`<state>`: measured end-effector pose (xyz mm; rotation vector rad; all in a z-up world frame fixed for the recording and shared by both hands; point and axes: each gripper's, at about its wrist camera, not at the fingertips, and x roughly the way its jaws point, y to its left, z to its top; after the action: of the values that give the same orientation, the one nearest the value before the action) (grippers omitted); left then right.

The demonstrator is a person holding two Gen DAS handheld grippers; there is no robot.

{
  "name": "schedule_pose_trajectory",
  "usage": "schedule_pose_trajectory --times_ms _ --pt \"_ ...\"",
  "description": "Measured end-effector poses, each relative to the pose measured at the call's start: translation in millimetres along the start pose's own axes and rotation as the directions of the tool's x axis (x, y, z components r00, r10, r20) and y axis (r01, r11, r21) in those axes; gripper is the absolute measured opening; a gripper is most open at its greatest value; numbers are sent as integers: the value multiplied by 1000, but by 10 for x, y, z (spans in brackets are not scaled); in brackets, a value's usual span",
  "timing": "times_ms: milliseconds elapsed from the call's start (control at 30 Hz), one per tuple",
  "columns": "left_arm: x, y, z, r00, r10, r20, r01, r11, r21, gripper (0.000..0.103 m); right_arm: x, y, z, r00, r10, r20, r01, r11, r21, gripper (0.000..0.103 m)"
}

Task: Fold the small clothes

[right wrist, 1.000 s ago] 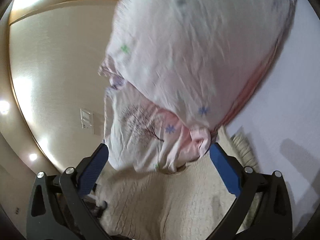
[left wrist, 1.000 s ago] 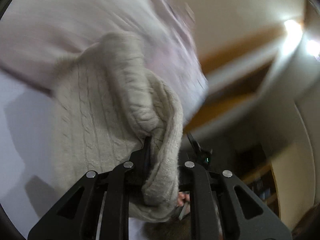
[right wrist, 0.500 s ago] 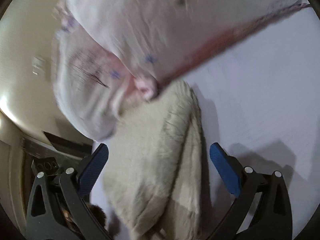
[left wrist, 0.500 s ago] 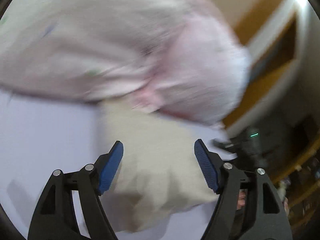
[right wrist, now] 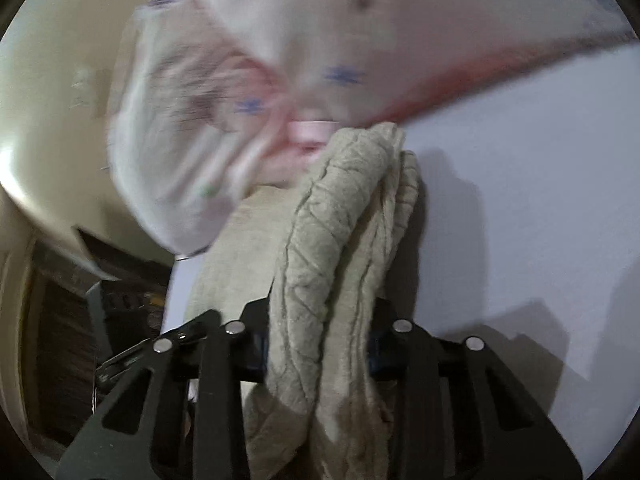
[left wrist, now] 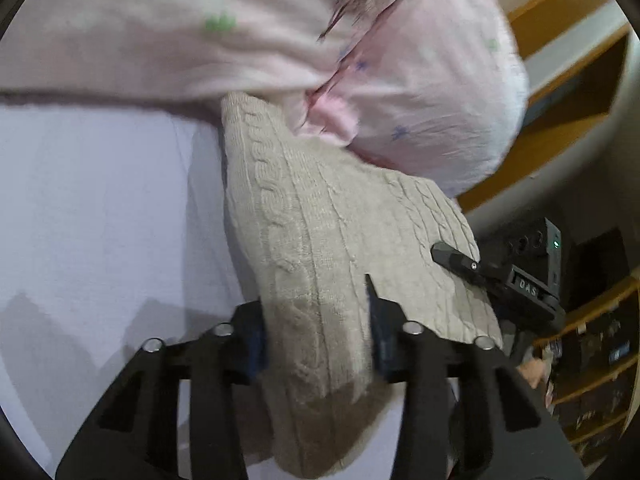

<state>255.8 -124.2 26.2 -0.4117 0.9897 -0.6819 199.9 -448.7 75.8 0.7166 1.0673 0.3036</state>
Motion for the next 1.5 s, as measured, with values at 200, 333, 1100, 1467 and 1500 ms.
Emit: schedule_pose_trajectory --times_ms 200,333,1100,1467,1500 --pt "-703 50 -144 964 222 149 -247 954 172 53 386 617 -244 999 -39 -31 33 982 -186 36" --pt "-914 143 -324 868 430 248 -475 866 160 69 154 728 -458 974 -187 127 210 956 -203 49" --pt "-686 -24 -1256 820 552 154 -573 800 180 102 -282 1063 -1559 895 -366 254 429 865 -263 101" --pt "-523 93 -1237 760 641 110 -650 748 135 102 356 1006 -1710 787 -605 117 609 733 -303 101" --pt "-526 102 -1236 758 643 110 -652 747 131 102 403 1011 -1706 774 -622 120 624 716 -312 101"
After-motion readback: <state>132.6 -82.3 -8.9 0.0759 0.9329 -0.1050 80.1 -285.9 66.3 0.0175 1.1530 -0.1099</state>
